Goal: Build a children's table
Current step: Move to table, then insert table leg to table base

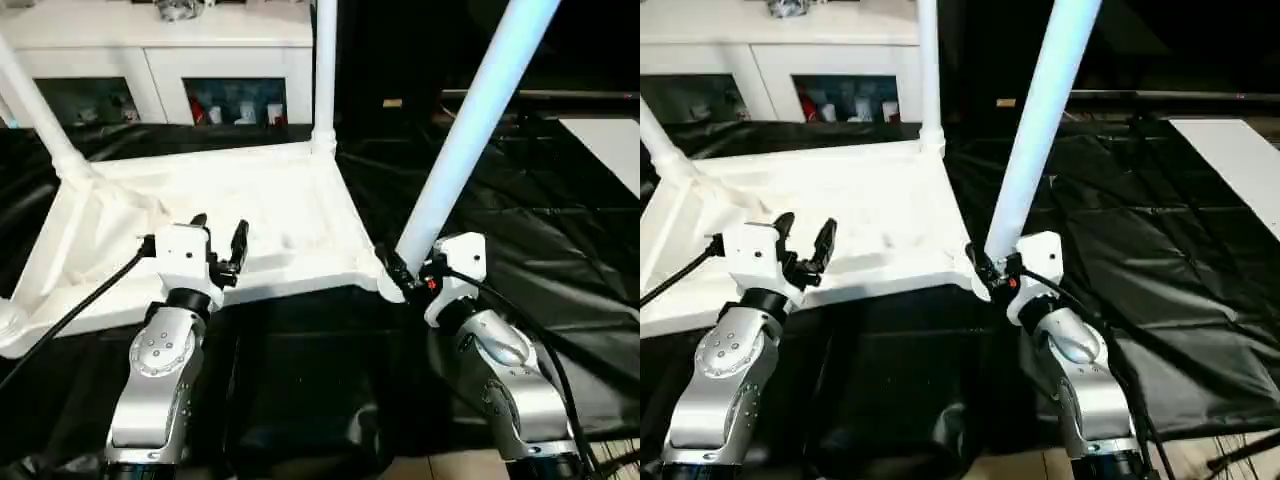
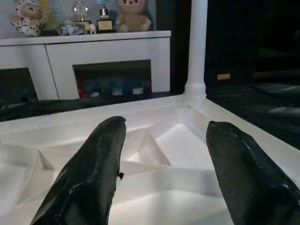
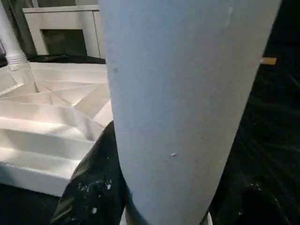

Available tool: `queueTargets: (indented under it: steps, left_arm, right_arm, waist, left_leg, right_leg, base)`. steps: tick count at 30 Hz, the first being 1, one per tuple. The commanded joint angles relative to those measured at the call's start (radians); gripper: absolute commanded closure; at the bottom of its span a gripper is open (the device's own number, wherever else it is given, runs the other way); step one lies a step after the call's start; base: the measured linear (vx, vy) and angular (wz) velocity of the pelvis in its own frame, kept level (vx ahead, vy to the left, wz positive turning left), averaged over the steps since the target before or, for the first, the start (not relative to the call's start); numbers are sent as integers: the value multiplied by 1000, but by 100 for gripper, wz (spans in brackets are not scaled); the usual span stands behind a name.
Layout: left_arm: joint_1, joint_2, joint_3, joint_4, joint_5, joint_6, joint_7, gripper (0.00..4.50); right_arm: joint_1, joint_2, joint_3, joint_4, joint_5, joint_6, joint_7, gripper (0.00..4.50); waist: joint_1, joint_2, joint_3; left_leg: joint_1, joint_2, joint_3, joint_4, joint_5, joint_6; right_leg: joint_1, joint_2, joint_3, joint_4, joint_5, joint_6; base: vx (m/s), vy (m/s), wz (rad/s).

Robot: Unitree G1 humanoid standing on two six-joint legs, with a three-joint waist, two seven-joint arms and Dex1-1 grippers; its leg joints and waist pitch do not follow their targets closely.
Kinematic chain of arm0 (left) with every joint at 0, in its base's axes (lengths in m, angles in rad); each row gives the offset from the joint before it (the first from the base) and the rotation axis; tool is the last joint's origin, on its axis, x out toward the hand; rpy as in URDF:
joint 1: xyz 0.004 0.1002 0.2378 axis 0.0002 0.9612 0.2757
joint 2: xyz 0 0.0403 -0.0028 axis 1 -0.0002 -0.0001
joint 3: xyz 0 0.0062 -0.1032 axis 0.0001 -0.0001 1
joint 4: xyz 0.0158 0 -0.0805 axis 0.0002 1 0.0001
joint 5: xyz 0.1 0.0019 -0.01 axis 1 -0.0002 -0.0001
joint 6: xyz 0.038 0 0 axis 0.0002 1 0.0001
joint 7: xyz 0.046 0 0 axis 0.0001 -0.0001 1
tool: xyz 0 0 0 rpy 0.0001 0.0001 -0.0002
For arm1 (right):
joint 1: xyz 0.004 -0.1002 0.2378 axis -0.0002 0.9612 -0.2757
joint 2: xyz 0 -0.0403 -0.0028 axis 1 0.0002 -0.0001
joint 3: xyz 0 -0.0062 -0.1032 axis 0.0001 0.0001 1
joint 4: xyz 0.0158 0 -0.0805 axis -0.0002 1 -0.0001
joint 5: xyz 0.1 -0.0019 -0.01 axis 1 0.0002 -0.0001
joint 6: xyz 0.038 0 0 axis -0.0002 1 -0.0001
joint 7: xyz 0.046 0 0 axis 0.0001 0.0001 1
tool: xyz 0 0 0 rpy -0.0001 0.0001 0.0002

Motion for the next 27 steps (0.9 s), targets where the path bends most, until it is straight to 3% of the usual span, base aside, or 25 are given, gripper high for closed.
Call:
queueTargets:
  steps: [1,2,3,5,6,7,8,9,10,11,12,13,14,15,16,17,18,19,20,21,22,23,24,26,27]
  left_arm:
    - [-4,1,-2,3,1,-4,-1,139]
    - [-3,0,-2,2,1,-3,-1,139]
    - [-3,-1,-2,2,1,-3,-1,139]
    - [-4,-1,-2,2,1,-3,-1,139]
    - [-1,-2,-2,0,1,-3,0,139]
    - [4,-4,-3,-3,2,-3,2,139]
    - [4,-4,-3,-3,4,-2,3,139]
    - [4,-4,-3,-3,5,-2,3,139]
    - [4,-4,-3,-3,6,-2,3,139]
    - [4,-4,-3,-2,6,-2,3,139]
    - [4,-4,-3,0,6,-4,3,139]
    - [4,-5,-3,0,6,-4,3,139]
    - [6,-5,-8,3,-5,1,-11,139]
    - [7,-1,-19,4,1,11,-19,139]
    - [7,0,-21,4,2,13,-20,139]
    - [8,6,-30,6,0,15,-36,139]
    - [7,19,-48,13,-5,13,-72,139]
    - [5,30,-59,20,-9,8,-100,139]
    - [1,44,-78,27,-27,9,-157,139]
    - [-1,51,-88,29,-42,13,-191,121]
    - [-6,60,-97,34,-45,27,-213,103]
    - [-15,76,-113,43,-44,39,-246,103]
    - [-28,96,-134,52,-58,53,-304,89]
    - [-55,131,-171,65,-77,78,-397,76]
    - [-71,151,-194,72,-87,94,-453,65]
  right_arm:
    - [-8,-14,9,-4,-13,-11,2,263]
    - [-9,-18,13,-3,-17,-11,5,263]
    - [-10,-19,14,-2,-20,-9,3,263]
    - [-10,-18,13,-1,-21,-7,1,263]
    - [-15,-13,3,6,-25,-14,-17,263]
    - [-21,-1,-20,14,-12,-5,-38,263]
    - [-26,-3,-26,18,-13,-5,-41,263]
    - [-26,-5,-26,20,-13,-5,-39,263]
    - [-27,-8,-24,21,-15,-9,-36,263]
    - [-25,-10,-23,21,-14,-10,-35,263]
    - [-24,-11,-23,20,-13,-11,-35,263]
    - [-24,-11,-23,19,-13,-11,-35,263]
    - [-21,-12,-24,17,-14,-11,-35,263]
    - [-23,-12,-24,18,-15,-11,-36,263]
    - [-23,-12,-25,18,-15,-11,-36,263]
    - [-25,-12,-25,19,-15,-11,-37,263]
    - [-30,-12,-29,22,-14,-12,-38,263]
    - [-34,-13,-32,23,-13,-12,-38,263]
    - [-38,-16,-37,25,-6,-10,-33,263]
    - [-40,-18,-41,25,0,-9,-30,263]
    - [-43,-21,-43,27,3,-10,-26,264]
    - [-46,-28,-46,31,3,-11,-22,264]
    - [-52,-37,-51,34,14,-3,-8,264]
    - [-60,-54,-61,36,40,-3,32,264]
    - [-67,-65,-69,40,55,11,51,264]
  waist:
    - [1,-3,-43]
    - [5,0,-50]
    - [5,-3,-52]
    - [4,2,-58]
    - [10,-7,-63]
    - [8,18,-82]
    - [2,18,-78]
    - [-8,18,-84]
    - [-15,22,-86]
    - [-23,20,-87]
    - [-26,18,-83]
    - [-16,-2,-83]
    - [11,-25,-98]
    - [25,-16,-92]
    - [25,-7,-95]
    - [25,4,-98]
    - [21,13,-103]
    - [25,15,-112]
    - [30,12,-110]
    - [33,10,-103]
    - [38,16,-91]
    - [40,17,-86]
    - [39,21,-66]
    - [38,16,-57]
    - [37,14,-55]
  left_leg:
    - [25,40,-37,-71,-384,65]
    - [18,42,-37,-75,-345,70]
    - [18,45,-37,-77,-329,75]
    - [16,47,-35,-80,-290,85]
    - [-115,17,-70,-59,-152,200]
    - [-2,32,-57,-48,-93,176]
    - [-6,43,-66,-58,-63,179]
    - [19,71,-91,-67,-19,219]
    - [44,87,-104,-64,3,251]
    - [64,99,-117,-59,28,288]
    - [74,104,-122,-47,61,348]
    - [11,45,-83,-11,127,364]
    - [-100,-40,-66,44,157,327]
    - [-127,4,-96,45,190,243]
    - [-117,20,-98,28,246,198]
    - [-99,30,-101,26,319,165]
    - [-66,46,-109,41,427,138]
    - [-57,47,-113,50,522,143]
    - [-62,41,-107,48,502,111]
    - [-69,37,-103,41,447,90]
    - [-68,43,-99,23,275,45]
    - [-64,49,-99,12,177,22]
    - [-53,61,-96,-16,-71,-32]
    - [-47,57,-89,-32,-185,-43]
    - [-47,57,-86,-35,-204,-42]
  right_leg:
    - [28,-99,50,-118,-669,-54]
    - [43,-100,54,-106,-604,-80]
    - [45,-99,55,-100,-566,-97]
    - [56,-97,57,-82,-449,-155]
    - [145,-149,23,-83,-443,-104]
    - [72,-111,34,-80,-380,-148]
    - [73,-91,24,-62,-290,-168]
    - [58,-85,5,-27,-160,-177]
    - [34,-85,-3,-8,-108,-185]
    - [13,-88,-7,8,-69,-190]
    - [-6,-107,0,23,-16,-206]
    - [39,-133,38,18,134,-247]
    - [142,-151,106,24,390,-273]
    - [133,-178,121,49,663,-275]
    - [113,-153,100,73,755,-246]
    - [92,-121,84,90,800,-212]
    - [55,-94,75,105,802,-156]
    - [43,-90,83,115,802,-122]
    - [39,-90,91,105,747,-105]
    - [38,-92,94,95,707,-101]
    - [29,-101,93,71,548,-109]
    - [27,-107,94,59,444,-118]
    - [21,-113,94,30,128,-151]
    - [22,-118,100,9,-89,-148]
    - [22,-120,101,3,-141,-145]
  base:
    - [69,7,3]
    - [69,7,3]
    - [75,12,2]
    - [81,15,3]
    - [73,13,28]
    - [97,11,42]
    - [97,11,42]
    - [132,11,16]
    - [66,5,1]
    - [127,7,6]
    - [117,-3,10]
    - [163,-5,16]
    - [102,-7,12]
    - [66,-2,24]
    - [11,-6,29]
    - [11,-6,29]
    - [-2,-6,18]
    - [0,0,0]
    - [0,0,0]
    - [-82,1,5]
    - [-99,-6,7]
    - [-99,-6,7]
    - [-117,-6,8]
    - [-130,-3,5]
    - [-133,-1,2]
